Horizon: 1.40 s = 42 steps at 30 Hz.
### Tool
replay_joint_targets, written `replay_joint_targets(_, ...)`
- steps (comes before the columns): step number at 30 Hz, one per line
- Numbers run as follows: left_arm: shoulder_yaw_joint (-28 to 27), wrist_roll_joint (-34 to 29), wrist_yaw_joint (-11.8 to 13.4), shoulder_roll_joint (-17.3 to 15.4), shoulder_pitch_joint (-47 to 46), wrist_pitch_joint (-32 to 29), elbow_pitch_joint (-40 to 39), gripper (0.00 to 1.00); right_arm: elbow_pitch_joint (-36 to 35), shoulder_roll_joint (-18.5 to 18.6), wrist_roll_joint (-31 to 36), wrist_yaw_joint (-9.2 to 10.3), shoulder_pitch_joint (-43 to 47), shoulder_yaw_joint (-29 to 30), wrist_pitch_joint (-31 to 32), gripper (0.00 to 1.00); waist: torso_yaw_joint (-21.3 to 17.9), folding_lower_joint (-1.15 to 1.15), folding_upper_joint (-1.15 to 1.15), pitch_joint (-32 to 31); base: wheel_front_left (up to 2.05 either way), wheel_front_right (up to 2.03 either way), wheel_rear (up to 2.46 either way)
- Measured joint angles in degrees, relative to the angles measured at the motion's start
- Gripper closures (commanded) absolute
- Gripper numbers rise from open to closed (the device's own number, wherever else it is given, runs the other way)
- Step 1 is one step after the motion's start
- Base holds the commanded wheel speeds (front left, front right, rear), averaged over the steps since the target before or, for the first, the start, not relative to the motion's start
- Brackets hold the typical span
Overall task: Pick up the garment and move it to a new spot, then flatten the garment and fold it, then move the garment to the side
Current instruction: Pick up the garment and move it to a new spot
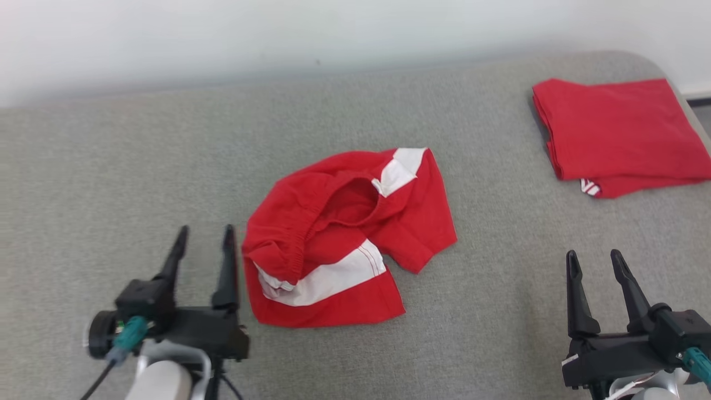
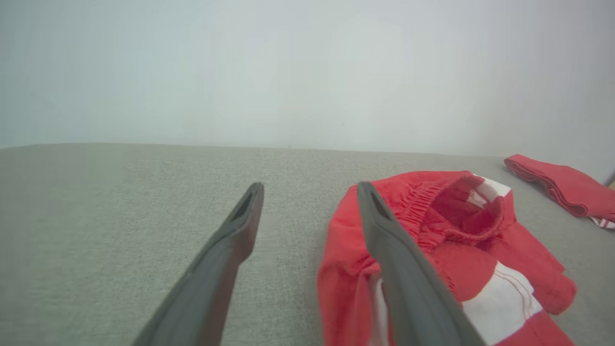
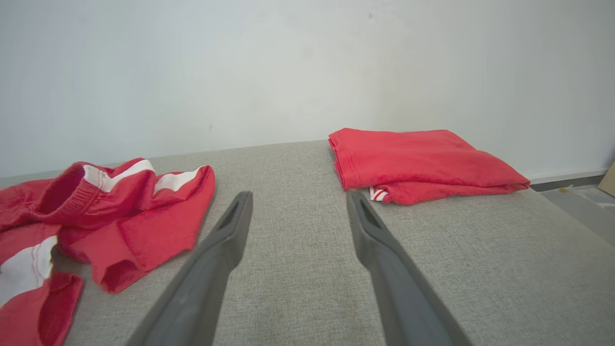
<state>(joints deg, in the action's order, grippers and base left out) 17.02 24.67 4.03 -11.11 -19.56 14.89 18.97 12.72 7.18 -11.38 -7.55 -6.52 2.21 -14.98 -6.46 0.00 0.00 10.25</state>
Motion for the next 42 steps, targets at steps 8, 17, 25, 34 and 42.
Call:
replay_joint_targets(8,-5.49,-3.57,-0.24,-2.33,5.66,0.14,-8.16,0.00,-0.38,0.59,-0.01,0.00,1.66,-0.22,-0.01,0.00,1.78,0.00,0.00,-3.60,0.00,0.00,0.00)
replay_joint_targets(17,-9.33,-5.70,-1.54,-3.39,12.97,0.14,-13.21,0.00,-0.77,0.66,-0.02,0.00,3.36,-0.04,0.00,0.00,3.93,-0.01,0.00,-6.47,0.00,0.00,0.00)
replay_joint_targets(25,-12.16,-6.80,-2.63,-3.20,18.03,0.14,-14.29,0.00,-0.88,0.31,-0.03,0.00,4.72,-0.49,-0.01,0.00,5.16,0.00,0.00,-8.17,0.00,0.00,0.00)
replay_joint_targets(34,-14.49,-7.79,-4.44,-1.23,22.10,0.14,-14.58,0.00,-0.05,0.10,-0.88,0.00,5.84,-1.13,-0.01,0.00,6.04,0.00,0.00,-9.58,0.00,0.00,0.00)
replay_joint_targets(42,-16.30,-9.01,-6.02,1.00,23.34,0.14,-13.39,0.00,0.62,0.02,-1.67,0.00,6.44,-2.11,0.00,0.00,6.17,0.00,0.00,-9.97,0.00,0.00,0.00)
